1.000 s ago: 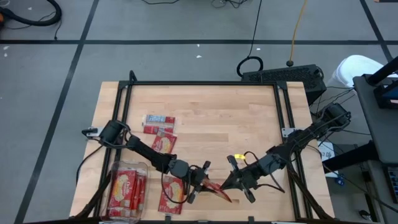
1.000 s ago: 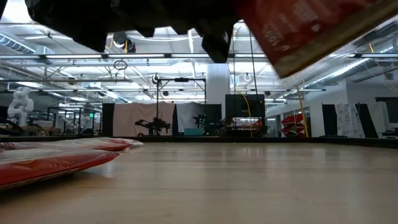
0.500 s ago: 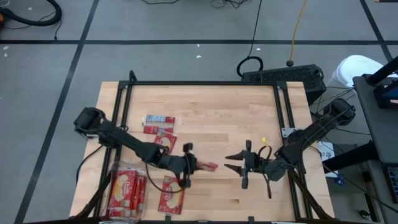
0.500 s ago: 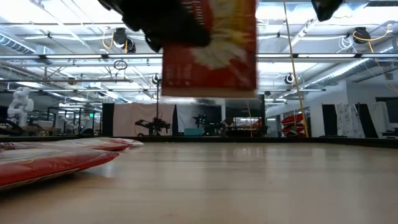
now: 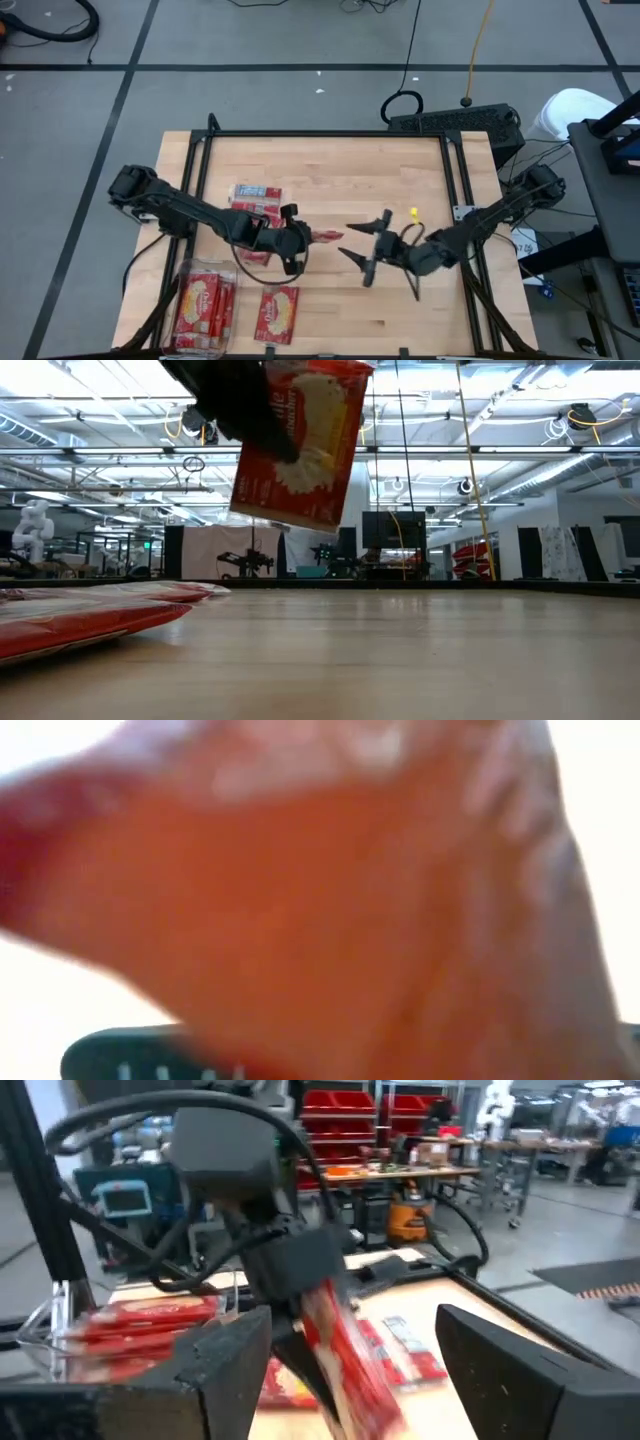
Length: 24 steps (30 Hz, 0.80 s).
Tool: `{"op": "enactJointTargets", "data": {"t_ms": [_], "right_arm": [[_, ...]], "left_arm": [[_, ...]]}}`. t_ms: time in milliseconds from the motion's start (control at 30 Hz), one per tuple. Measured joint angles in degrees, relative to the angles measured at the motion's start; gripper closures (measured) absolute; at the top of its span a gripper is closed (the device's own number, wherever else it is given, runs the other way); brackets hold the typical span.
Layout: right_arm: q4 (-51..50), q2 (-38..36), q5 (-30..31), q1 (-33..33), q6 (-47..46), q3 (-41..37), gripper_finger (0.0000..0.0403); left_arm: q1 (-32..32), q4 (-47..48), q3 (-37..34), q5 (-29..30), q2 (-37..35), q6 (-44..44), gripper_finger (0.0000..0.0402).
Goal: Sort popcorn bags into baskets
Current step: Put the popcorn bag into the transparent bin
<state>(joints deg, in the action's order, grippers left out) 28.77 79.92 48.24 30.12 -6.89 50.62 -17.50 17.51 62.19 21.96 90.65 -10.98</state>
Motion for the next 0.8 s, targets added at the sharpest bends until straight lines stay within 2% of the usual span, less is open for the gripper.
{"op": "enactJointTargets", "data": {"t_ms": [233,333,433,567,800], "right_arm": [[-3.98,5.63,-9.72,-6.65,-0.83,2.15,0.0134],[-6.32,7.11,-14.09,-8.71,-3.64,2.16,0.0146],[-9.0,8.21,-15.71,-9.6,-5.48,2.17,0.0167],[-10.82,8.84,-16.87,-9.55,-5.52,2.2,0.022],[-10.18,8.88,-20.06,-9.39,0.59,2.2,0.0366]], "left_arm": [[-0.33,1.88,-0.09,-1.34,0.18,0.28,0.0382],[-0.63,2.65,-0.09,-1.36,0.2,0.35,0.0376],[-0.63,2.43,-0.09,-1.36,0.19,0.42,0.0374],[-0.59,2.41,-0.09,-1.7,0.2,0.57,0.0377],[-0.59,2.18,-0.09,-2.43,0.19,0.21,0.0361]]}}
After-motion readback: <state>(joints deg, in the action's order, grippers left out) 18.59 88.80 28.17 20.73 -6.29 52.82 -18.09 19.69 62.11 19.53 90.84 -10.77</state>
